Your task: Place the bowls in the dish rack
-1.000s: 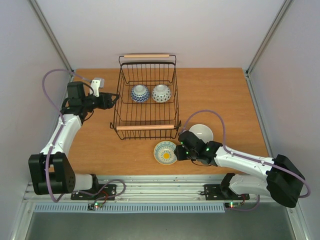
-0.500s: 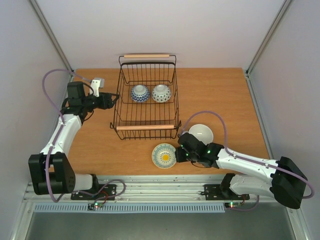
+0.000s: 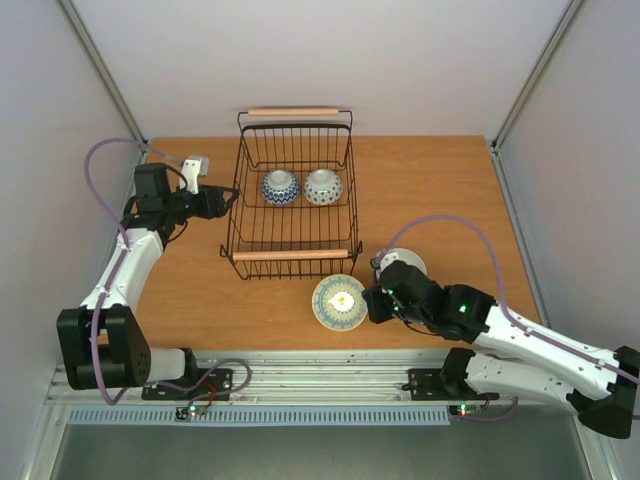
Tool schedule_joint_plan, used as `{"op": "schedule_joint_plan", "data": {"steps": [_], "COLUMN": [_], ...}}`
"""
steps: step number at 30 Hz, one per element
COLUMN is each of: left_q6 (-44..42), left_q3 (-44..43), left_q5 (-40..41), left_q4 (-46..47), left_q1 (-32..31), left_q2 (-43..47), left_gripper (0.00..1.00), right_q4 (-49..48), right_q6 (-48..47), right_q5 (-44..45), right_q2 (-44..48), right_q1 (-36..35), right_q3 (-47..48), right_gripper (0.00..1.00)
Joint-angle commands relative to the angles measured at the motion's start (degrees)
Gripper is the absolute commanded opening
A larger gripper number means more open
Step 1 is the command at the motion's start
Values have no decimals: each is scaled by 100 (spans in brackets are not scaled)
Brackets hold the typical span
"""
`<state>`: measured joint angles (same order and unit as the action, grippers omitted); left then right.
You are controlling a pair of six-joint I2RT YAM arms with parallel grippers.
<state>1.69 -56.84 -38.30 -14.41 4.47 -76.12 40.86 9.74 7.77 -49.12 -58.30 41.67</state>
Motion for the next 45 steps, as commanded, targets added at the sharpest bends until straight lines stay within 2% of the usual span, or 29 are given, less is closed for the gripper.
{"op": "schedule_joint_plan", "data": {"steps": [1, 5, 9, 18, 25, 34, 38, 45], "left_q6": [-33, -20, -29, 59, 5, 30, 50, -14], "left_q3": [-134, -134, -114, -117, -70, 175, 213, 176], "left_q5": [-114, -133, -170, -591, -1901, -2988, -3095, -2493], "left_q4": [27, 23, 18, 53, 140, 527, 589, 494], "left_q1": [-5, -3, -3, -4, 1, 1, -7, -31], "left_q2": [190, 272, 357, 378, 426, 721, 727, 601], "left_gripper": [75, 75, 75, 76, 76, 76, 76, 76], "right_q4": [482, 518, 103, -184, -337, -252, -259, -262], "right_q6": [-707, -1460, -2166, -2793, -3297, -3630, -3679, -3605], "right_q5": [673, 988, 1389, 1889, 1843, 1813, 1669, 1291], "right_q2": [115, -303, -882, -2214, -3390, -4761, -4985, -4944], "right_q1": [-62, -66, -59, -6, 288, 657, 680, 680], "right_q3": [910, 1739, 2521, 3766, 5018, 6115, 6406, 6574], "right_gripper": [1, 1, 1, 1, 1, 1, 1, 1]}}
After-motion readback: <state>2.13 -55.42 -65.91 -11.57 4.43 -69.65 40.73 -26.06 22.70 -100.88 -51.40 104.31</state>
